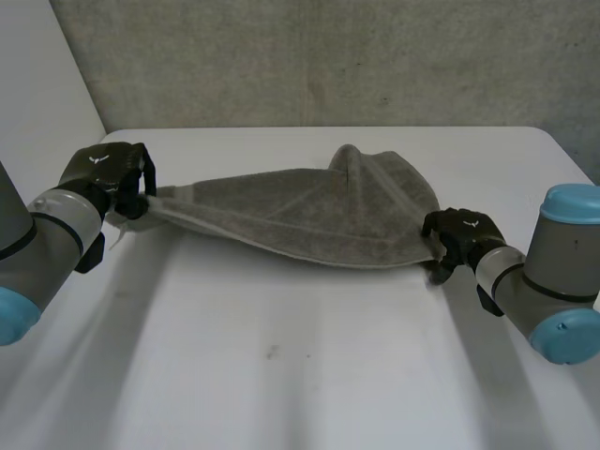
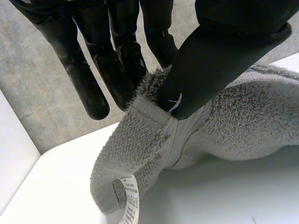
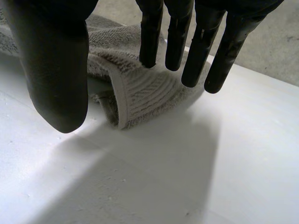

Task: Fold the towel.

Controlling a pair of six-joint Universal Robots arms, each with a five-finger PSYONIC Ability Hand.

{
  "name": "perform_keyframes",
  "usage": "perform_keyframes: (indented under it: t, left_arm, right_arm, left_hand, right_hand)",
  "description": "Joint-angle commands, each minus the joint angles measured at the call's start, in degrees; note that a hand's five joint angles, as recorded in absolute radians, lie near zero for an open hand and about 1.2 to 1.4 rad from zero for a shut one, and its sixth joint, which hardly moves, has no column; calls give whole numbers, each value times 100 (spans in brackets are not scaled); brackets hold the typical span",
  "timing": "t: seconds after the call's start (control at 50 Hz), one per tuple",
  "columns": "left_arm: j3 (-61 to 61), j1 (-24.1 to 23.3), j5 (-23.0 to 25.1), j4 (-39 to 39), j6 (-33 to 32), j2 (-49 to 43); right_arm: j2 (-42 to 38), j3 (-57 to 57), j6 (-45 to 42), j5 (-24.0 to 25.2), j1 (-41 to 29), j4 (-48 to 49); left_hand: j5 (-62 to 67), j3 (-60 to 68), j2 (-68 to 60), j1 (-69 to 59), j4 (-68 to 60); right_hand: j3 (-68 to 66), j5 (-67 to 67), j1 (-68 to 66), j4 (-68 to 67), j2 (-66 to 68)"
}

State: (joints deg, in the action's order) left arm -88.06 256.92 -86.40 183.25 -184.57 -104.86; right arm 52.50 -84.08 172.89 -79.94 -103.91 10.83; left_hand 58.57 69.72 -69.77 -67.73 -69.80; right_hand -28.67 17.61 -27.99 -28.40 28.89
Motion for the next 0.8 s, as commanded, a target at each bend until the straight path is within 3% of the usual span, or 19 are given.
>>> perform_keyframes:
  t: [0.02,0.22,0.66,0.72,0.76,0.8]
  left_arm:
    - [-1,-1,1,0,0,0]
    - [-1,-19,1,0,8,0]
    - [8,34,1,0,8,0]
    - [17,51,1,9,8,0]
    - [17,60,1,0,8,-9]
    - [8,60,1,0,8,-17]
  right_arm:
    - [-109,-3,402,5,-6,182]
    - [-249,85,720,-83,-24,587]
    - [-618,736,764,-945,-6,657]
    - [-583,771,781,-918,3,595]
    - [-540,788,781,-857,3,508]
    - [-531,806,790,-787,3,412]
  left_hand:
    - [1143,1028,-1023,-1227,-1020]
    - [1143,1028,-1023,-1227,-1020]
    - [1143,1028,-1023,-1227,-1020]
    - [1143,1028,-1023,-1227,-1020]
    - [1143,1028,-1023,-1227,-1020]
    - [1143,1028,-1023,-1227,-1020]
  right_hand:
    - [42,64,-26,15,-64]
    - [-42,149,-110,-70,20]
    - [-1388,1494,-1456,-1415,1366]
    - [-2061,2167,-2129,-2088,2039]
    - [-4352,4458,-4420,-4379,4330]
    - [-5125,5232,-5193,-5153,5103]
